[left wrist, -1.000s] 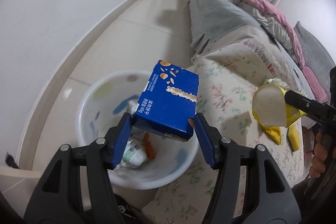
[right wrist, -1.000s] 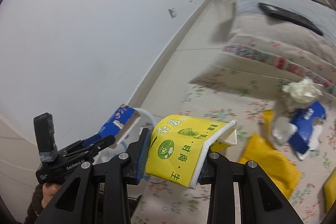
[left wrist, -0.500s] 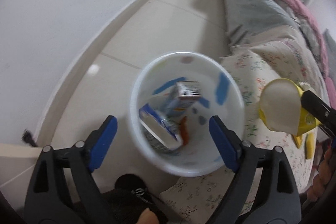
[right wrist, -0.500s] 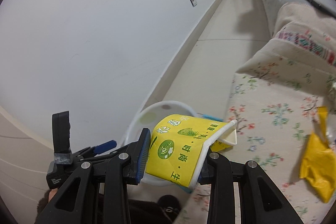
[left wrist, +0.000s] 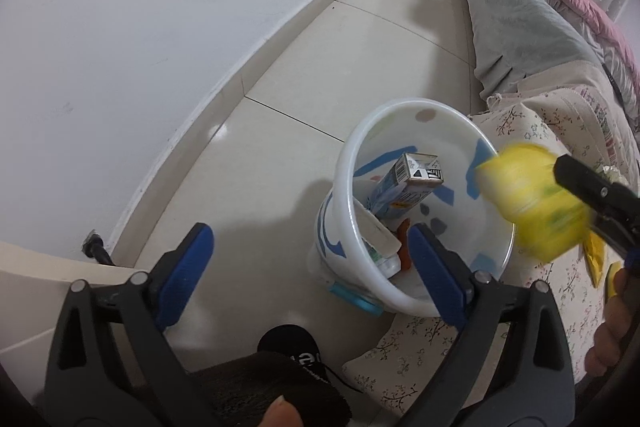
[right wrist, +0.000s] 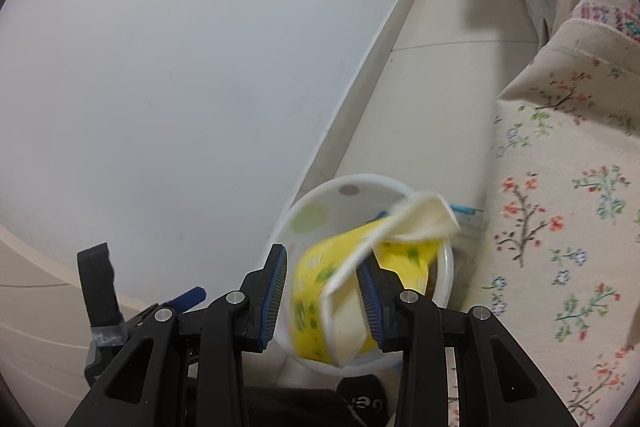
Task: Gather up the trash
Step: 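Carry the blue box and yellow packaging over the white bin and release both, then grasp the yellow sponge with the right gripper while the left gripper grasps the yellow snack bag, then carry the sponge and snack bag over the white bin with both grippers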
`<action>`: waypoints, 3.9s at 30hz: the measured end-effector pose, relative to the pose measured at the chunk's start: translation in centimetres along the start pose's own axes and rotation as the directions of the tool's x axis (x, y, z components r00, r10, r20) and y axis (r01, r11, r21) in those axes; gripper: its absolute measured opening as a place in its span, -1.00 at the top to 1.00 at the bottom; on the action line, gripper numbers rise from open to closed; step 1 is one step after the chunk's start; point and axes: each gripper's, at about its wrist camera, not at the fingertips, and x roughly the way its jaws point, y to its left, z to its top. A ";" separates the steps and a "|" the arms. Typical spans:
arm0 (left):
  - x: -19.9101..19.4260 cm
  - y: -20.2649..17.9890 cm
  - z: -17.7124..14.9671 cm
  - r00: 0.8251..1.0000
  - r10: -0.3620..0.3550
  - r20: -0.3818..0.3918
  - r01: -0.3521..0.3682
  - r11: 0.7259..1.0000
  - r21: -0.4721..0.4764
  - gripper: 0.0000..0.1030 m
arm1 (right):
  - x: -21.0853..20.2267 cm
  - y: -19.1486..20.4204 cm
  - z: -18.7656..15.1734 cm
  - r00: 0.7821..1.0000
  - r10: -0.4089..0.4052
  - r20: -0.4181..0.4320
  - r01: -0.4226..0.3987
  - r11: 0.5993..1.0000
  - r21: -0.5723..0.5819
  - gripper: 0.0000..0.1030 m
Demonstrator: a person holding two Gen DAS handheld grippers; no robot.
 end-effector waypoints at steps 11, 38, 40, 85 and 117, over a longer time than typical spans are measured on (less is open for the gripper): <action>-0.2 0.4 0.1 1.000 -0.017 0.002 0.017 1.000 -0.021 -0.89 | -0.2 0.3 -0.2 0.999 -0.042 0.003 0.043 0.999 -0.015 0.23; -0.8 -8.6 -0.3 0.995 -0.103 -0.006 0.103 0.986 0.134 -0.89 | -15.1 -6.4 -2.7 0.900 -0.421 0.115 0.426 0.905 -0.013 -0.58; -0.8 -9.7 -0.5 0.994 -0.110 -0.010 0.110 0.982 0.151 -0.89 | -15.6 -7.3 -2.9 0.889 -0.443 0.117 0.447 0.895 -0.006 -0.58; 2.0 -32.1 -6.3 0.912 -0.379 -0.157 0.409 0.804 0.432 -0.18 | -28.8 -25.8 -11.3 0.725 -0.689 -0.011 0.675 0.707 0.213 -0.63; -1.8 -29.4 -5.0 0.887 -0.460 -0.031 0.438 0.820 0.368 0.78 | -27.7 -24.3 -10.8 0.752 -0.658 0.037 0.642 0.744 0.186 -0.36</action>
